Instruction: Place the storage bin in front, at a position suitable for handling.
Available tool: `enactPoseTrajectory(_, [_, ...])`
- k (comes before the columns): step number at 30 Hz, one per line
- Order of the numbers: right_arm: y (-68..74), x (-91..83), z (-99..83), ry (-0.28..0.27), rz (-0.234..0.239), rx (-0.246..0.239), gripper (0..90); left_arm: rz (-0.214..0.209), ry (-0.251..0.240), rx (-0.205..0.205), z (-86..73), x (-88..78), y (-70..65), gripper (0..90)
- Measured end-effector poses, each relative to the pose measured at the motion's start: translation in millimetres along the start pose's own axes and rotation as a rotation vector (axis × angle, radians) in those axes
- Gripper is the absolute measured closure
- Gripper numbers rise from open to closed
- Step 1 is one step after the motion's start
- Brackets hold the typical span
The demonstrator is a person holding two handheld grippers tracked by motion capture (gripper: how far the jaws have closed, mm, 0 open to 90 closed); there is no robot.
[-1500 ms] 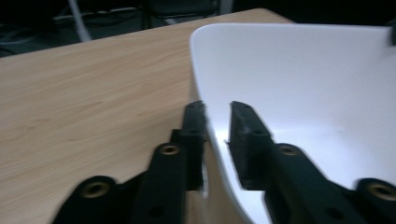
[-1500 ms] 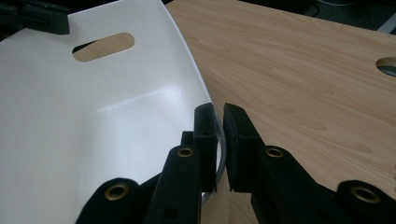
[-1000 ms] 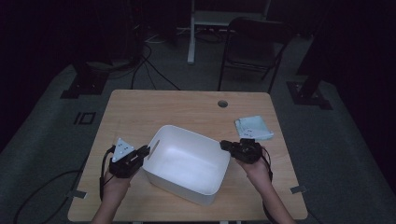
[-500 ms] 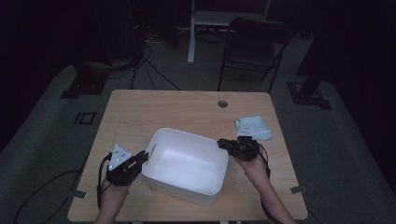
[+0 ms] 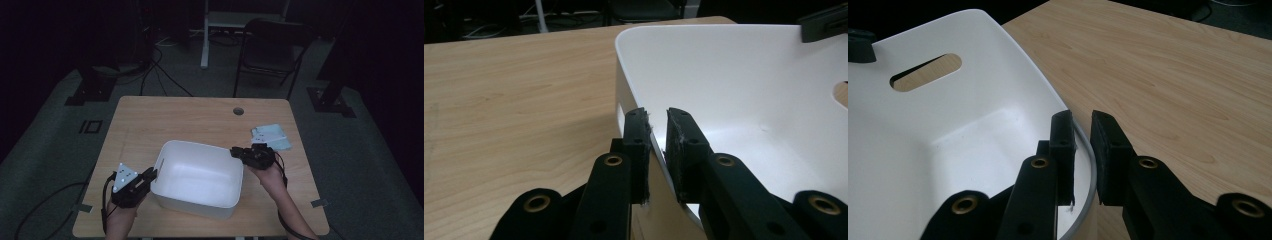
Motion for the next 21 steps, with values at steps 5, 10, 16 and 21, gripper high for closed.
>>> enactPoseTrajectory(5, [-2.0,1.1,1.1,0.002,0.021,0.007,80.0,-0.008,0.001,-0.01,-1.2,-4.6,-3.4,79.8])
enactPoseTrajectory(10, [-2.8,2.3,2.6,0.008,0.027,0.011,79.0,-0.013,-0.001,-0.016,-2.0,-6.7,-4.9,78.8])
enactPoseTrajectory(16, [1.8,-3.7,4.7,-0.006,0.024,0.026,67.7,-0.039,-0.02,-0.024,2.5,-3.7,4.1,72.4])
enactPoseTrajectory(21, [8.1,-15.4,1.5,-0.034,-0.005,0.045,60.2,-0.063,-0.012,-0.026,12.3,9.7,14.8,62.4])
Point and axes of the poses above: each handheld gripper's, and its own axes: x roughly forward along the jaws, z roughly out of its top, y roughly to its left, the point moved 4 cm from there along x, roughly forward along the jaws, and after that the axes turned 6 degrees about x, right-handed, at the moved point
